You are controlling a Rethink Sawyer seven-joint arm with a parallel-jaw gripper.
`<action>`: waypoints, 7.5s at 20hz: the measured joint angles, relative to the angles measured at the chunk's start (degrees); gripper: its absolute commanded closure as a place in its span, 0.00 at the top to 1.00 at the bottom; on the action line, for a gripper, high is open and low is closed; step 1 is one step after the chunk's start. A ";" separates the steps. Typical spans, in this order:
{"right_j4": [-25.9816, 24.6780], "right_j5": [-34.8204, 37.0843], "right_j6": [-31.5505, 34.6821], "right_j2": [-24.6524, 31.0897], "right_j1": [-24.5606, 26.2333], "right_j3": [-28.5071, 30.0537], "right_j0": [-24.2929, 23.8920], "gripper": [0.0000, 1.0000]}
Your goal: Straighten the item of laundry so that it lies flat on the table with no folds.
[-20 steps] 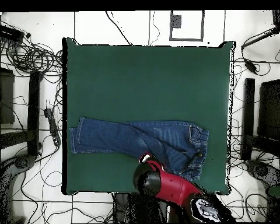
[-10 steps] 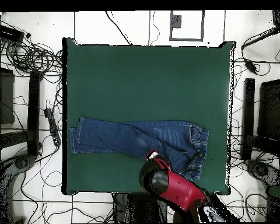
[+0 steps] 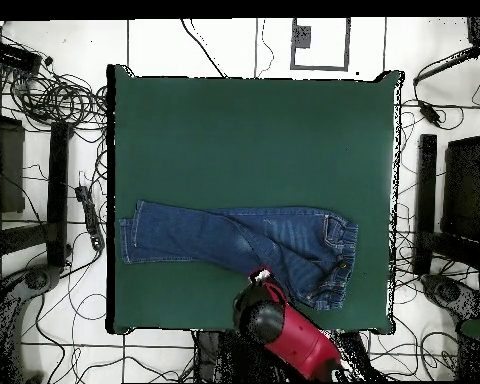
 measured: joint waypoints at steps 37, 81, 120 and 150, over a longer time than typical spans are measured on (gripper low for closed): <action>9.81 3.21 11.49 -1.69 -1.07 0.76 7.41 1.00; 16.51 -0.80 12.48 1.04 5.03 -1.61 5.97 1.00; 14.75 -7.82 13.53 1.57 2.21 2.17 6.04 1.00; 4.93 -26.14 15.93 1.91 11.88 3.68 0.64 1.00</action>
